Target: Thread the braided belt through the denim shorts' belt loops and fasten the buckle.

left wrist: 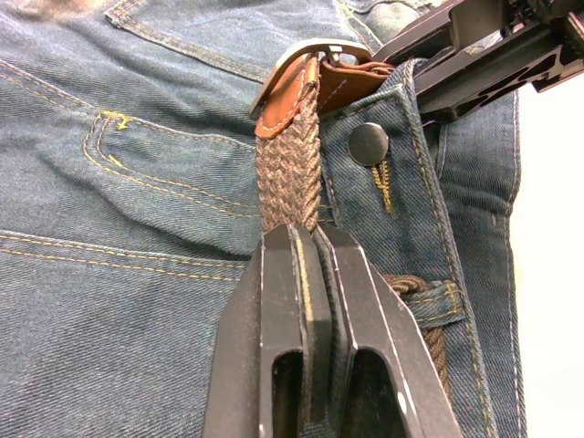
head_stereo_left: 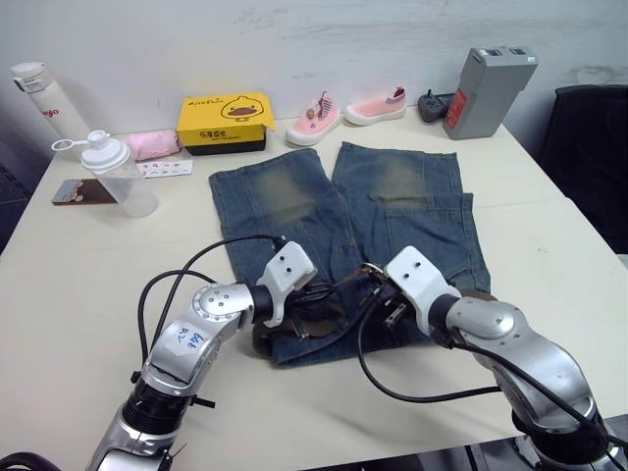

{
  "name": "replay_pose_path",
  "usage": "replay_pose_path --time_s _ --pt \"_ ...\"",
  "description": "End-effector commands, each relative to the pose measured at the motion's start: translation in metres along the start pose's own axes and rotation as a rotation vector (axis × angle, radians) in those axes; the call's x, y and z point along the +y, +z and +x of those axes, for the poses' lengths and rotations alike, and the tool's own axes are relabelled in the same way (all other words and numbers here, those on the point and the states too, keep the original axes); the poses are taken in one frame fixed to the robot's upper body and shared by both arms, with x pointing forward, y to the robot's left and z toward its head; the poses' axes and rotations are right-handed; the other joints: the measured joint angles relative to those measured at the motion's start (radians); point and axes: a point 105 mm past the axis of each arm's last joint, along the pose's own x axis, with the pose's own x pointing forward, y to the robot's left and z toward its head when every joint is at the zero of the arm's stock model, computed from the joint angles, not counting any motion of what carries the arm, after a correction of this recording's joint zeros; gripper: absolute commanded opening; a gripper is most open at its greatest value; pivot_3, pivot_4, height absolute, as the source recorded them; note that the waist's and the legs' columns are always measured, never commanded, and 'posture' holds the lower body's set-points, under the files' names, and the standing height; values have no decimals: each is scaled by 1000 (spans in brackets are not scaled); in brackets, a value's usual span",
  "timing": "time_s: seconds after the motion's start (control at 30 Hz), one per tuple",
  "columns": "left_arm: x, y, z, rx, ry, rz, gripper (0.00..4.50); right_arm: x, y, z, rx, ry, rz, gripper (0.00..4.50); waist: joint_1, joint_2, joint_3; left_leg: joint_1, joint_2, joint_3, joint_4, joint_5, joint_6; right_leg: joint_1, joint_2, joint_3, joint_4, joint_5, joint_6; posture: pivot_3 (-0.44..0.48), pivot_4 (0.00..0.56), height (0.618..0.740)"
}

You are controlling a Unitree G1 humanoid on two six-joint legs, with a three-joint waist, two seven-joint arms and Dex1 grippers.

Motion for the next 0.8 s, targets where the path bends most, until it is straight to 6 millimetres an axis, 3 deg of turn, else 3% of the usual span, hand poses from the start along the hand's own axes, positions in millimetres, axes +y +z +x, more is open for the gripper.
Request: replay_pose_path --time_s 0.03,0.23,0.4,0.63,0.67,0.73,0.77,0.8 --pt "-4 14 3 -55 -19 31 0 13 10 -3 -47 62 -46 49 0 0 0 0 0 0 0 0 0 0 0 0 0 0 0 0 150 739" --pt "-5 10 28 -62 -51 10 0 28 16 -5 -67 148 -118 49 0 -1 1 0 0 0 0 0 0 0 0 0 -1 0 0 0 150 739" --pt "-13 25 46 -120 -97 9 0 25 14 -3 -50 136 -129 49 1 -2 1 0 0 0 0 0 0 0 0 0 0 0 0 0 150 739" --pt "-13 32 54 -147 -102 11 0 25 5 -3 -10 146 -155 49 2 -2 1 0 0 0 0 0 0 1 0 -1 -1 0 0 0 150 739" --pt "-14 31 54 -147 -104 11 0 20 6 -3 -15 120 -156 852 2 -2 1 0 0 0 0 0 0 0 0 -1 -1 0 0 0 150 739" --pt "-15 29 53 -141 -107 15 0 11 10 -9 -38 102 -117 1275 3 -2 1 0 0 0 0 0 0 1 0 -1 -1 0 0 0 150 739" --pt "-14 28 53 -138 -106 19 0 1 13 -12 -49 65 -100 1633 3 -2 1 0 0 0 1 0 0 1 0 -1 -1 0 0 0 150 739" --pt "-14 27 53 -134 -105 23 0 -9 16 -17 -59 40 -79 2263 3 -2 1 -1 -1 0 1 0 0 1 0 -1 -1 0 1 0 150 739"
